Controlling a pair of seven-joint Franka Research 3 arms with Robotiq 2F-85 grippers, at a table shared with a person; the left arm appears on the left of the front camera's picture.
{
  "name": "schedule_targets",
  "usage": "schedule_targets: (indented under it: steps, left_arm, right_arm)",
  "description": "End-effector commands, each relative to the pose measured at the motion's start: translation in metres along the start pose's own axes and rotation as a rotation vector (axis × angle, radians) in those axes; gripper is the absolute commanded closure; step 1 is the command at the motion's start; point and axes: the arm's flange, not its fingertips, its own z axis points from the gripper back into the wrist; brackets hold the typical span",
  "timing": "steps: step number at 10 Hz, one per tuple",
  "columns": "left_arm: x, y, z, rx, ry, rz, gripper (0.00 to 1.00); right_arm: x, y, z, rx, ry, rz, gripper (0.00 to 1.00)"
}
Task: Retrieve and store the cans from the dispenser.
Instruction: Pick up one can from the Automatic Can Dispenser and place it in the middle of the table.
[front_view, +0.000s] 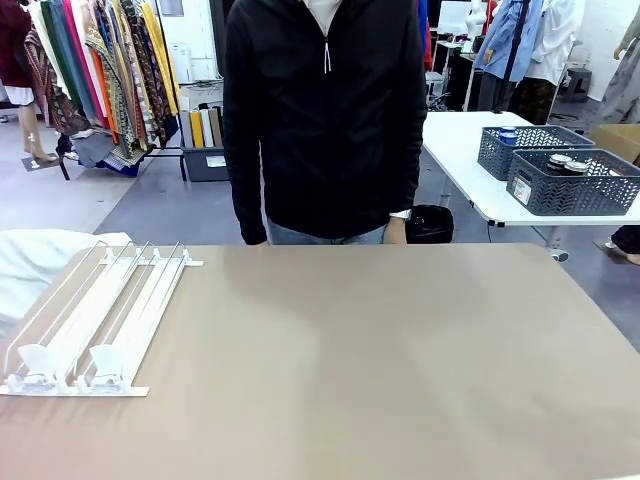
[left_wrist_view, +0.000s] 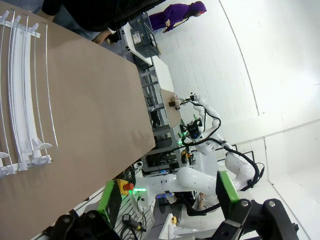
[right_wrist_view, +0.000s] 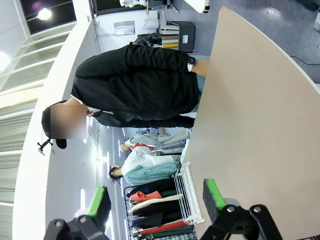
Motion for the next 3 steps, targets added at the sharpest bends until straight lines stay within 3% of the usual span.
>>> schedule_targets:
  steps: [1, 3]
  left_arm:
    - [0.0009, -0.0009, -0.0013, -0.018, -0.011, -0.006, 0.0]
    - [0.0009, -0.0009, -0.0013, -0.018, -0.011, -0.006, 0.0]
  right_arm:
    - [-0.0022, 0.0038, 0.0009, 0.002, 0.005, -0.002, 0.0]
    - [-0.0022, 0.0038, 0.0009, 0.002, 0.005, -0.002, 0.0]
